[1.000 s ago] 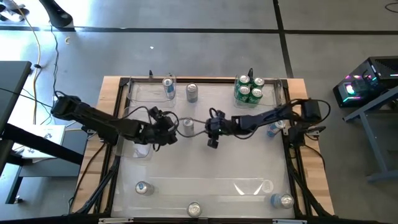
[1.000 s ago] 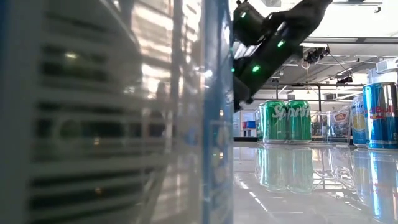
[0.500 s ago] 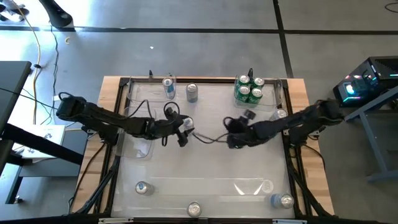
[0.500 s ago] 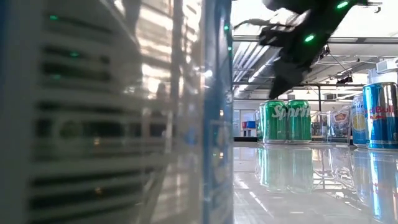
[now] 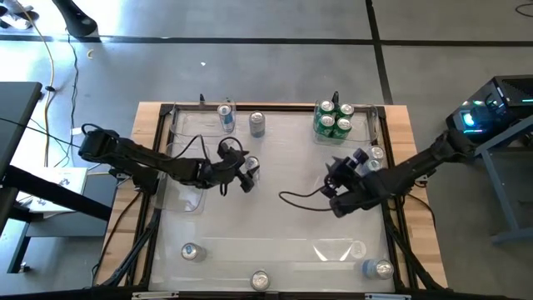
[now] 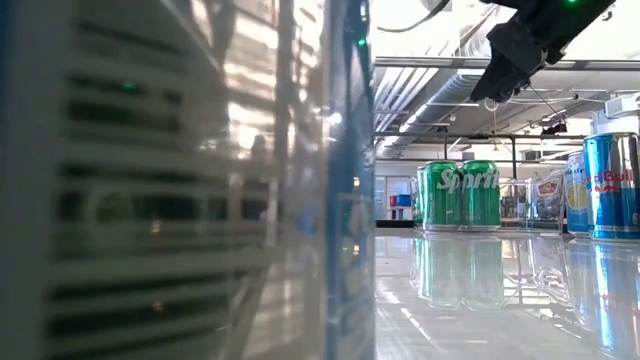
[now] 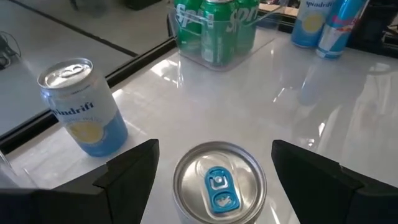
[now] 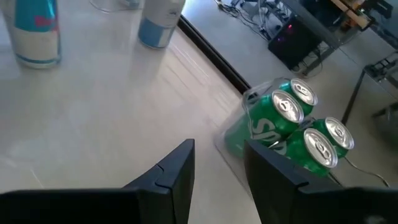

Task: Sort soda cans
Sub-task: Put the top left blue soda can into the top left transparent bin, then put the bottom blue soda can into the top left transparent bin

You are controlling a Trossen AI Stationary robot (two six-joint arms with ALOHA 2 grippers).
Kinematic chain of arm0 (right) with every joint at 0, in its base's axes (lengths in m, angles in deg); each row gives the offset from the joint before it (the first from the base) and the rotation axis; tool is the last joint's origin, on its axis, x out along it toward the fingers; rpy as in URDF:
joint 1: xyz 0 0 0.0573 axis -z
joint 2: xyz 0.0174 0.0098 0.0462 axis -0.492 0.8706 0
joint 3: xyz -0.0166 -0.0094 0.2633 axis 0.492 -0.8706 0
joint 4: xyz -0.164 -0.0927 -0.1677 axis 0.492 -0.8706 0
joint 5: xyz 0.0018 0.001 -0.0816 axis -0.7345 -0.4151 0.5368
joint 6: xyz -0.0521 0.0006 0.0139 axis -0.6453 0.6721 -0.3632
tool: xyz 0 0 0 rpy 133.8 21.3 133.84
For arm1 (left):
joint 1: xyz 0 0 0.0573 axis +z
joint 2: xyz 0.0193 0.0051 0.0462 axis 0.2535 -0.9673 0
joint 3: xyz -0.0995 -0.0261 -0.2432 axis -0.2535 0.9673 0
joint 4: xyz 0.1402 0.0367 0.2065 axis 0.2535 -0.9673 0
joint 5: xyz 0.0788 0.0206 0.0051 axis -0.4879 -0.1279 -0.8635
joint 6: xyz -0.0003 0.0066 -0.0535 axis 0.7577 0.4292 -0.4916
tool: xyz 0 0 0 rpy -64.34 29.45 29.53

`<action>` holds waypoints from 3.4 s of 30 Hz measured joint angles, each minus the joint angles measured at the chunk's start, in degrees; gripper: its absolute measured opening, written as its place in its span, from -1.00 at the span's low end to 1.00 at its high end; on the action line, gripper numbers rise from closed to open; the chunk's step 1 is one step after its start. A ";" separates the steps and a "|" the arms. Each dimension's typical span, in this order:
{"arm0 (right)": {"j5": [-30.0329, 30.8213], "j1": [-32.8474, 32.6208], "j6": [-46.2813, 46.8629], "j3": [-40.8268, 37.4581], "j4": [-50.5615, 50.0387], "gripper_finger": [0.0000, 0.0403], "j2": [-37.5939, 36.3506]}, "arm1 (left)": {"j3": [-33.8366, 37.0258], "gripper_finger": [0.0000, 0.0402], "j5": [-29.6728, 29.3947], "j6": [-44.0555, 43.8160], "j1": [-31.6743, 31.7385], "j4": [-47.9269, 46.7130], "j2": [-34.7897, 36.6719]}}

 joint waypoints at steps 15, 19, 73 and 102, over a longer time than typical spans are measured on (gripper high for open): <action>0.53 -1.40 0.86 -0.01 0.25 -0.34 0.00 | 0.04 0.54 0.02 -0.61 0.04 0.67 -5.40; 0.53 -1.40 0.86 -0.01 0.41 -0.34 0.00 | 0.04 0.54 0.16 -0.59 0.04 0.91 -5.40; 0.04 -1.38 1.01 -0.01 2.85 -0.34 0.00 | 4.64 0.16 48.04 37.03 46.97 -9.82 18.67; -0.30 -1.38 1.03 -0.01 3.31 -0.34 0.00 | 5.78 0.50 44.53 34.92 49.44 -5.35 14.52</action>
